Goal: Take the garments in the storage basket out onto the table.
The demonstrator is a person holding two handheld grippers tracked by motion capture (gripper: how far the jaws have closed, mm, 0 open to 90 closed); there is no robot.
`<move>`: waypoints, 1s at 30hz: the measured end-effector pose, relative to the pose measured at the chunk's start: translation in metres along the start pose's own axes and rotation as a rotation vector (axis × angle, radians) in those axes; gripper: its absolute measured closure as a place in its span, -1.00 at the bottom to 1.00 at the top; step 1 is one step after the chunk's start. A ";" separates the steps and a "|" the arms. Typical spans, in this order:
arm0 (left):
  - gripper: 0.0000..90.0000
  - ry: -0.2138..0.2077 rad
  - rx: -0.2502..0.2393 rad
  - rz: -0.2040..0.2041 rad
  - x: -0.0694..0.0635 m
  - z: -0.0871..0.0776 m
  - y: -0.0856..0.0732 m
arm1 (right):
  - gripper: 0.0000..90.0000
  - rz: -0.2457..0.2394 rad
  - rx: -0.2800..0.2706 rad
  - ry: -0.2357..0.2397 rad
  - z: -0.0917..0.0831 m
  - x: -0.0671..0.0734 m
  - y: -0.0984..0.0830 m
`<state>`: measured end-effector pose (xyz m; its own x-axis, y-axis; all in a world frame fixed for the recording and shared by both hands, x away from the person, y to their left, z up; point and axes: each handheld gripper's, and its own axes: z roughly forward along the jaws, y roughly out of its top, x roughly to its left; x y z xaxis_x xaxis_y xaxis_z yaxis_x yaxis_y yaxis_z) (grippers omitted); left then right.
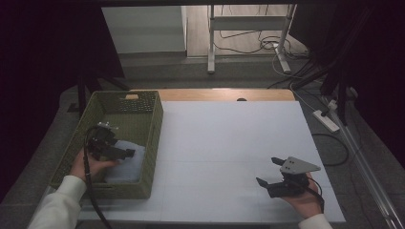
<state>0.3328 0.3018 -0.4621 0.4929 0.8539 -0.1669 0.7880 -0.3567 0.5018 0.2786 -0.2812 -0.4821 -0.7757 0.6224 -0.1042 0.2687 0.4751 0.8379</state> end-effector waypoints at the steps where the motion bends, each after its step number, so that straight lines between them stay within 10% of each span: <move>1: -0.91 -0.006 0.006 -0.001 0.000 0.001 0.000 | -0.77 0.001 -0.002 0.004 0.000 0.000 0.000; 30: -0.97 -0.009 0.148 0.028 0.000 0.022 0.006 | -0.77 -0.018 0.007 0.012 0.002 0.001 0.000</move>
<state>0.3452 0.2914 -0.4779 0.5179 0.8398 -0.1628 0.8196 -0.4326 0.3756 0.2791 -0.2790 -0.4835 -0.7874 0.6060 -0.1128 0.2582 0.4904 0.8323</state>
